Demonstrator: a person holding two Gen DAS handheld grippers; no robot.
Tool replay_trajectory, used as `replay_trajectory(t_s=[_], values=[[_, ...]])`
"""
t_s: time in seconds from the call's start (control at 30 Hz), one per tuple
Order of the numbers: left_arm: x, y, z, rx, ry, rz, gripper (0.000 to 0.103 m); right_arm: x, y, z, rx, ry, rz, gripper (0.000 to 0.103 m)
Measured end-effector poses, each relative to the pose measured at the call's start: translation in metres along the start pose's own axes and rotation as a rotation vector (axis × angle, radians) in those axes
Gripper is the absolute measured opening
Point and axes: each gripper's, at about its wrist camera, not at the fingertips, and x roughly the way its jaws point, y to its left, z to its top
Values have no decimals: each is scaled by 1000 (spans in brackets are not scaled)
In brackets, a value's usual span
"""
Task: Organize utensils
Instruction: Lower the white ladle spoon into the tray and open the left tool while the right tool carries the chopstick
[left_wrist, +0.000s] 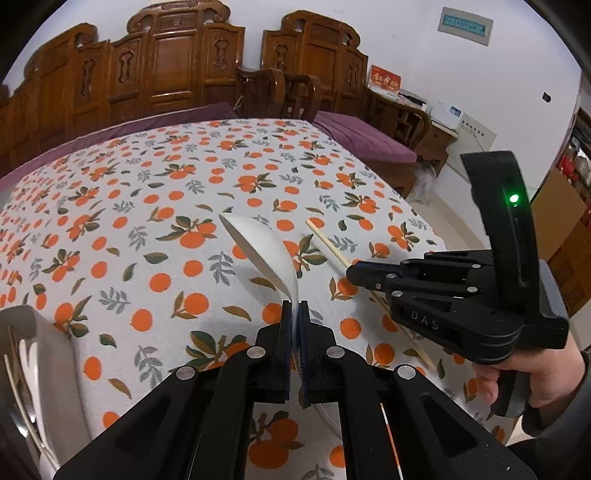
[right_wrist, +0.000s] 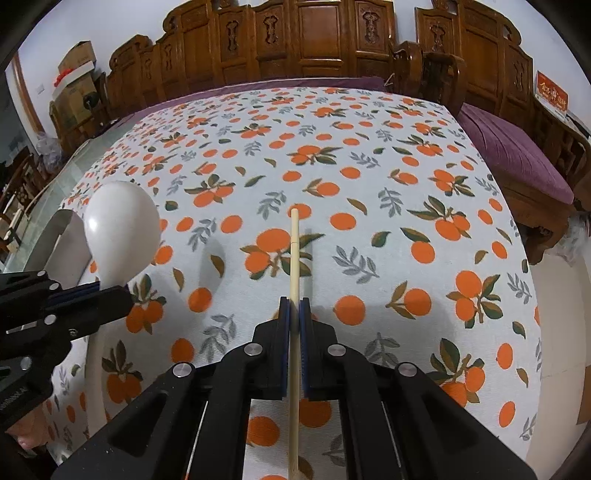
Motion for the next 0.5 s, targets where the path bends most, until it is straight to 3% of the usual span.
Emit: replay_trajectory(t_s=[0.5], values=[[-102, 54, 0, -9, -100, 97, 3, -39, 78, 23, -101, -130, 40, 6]])
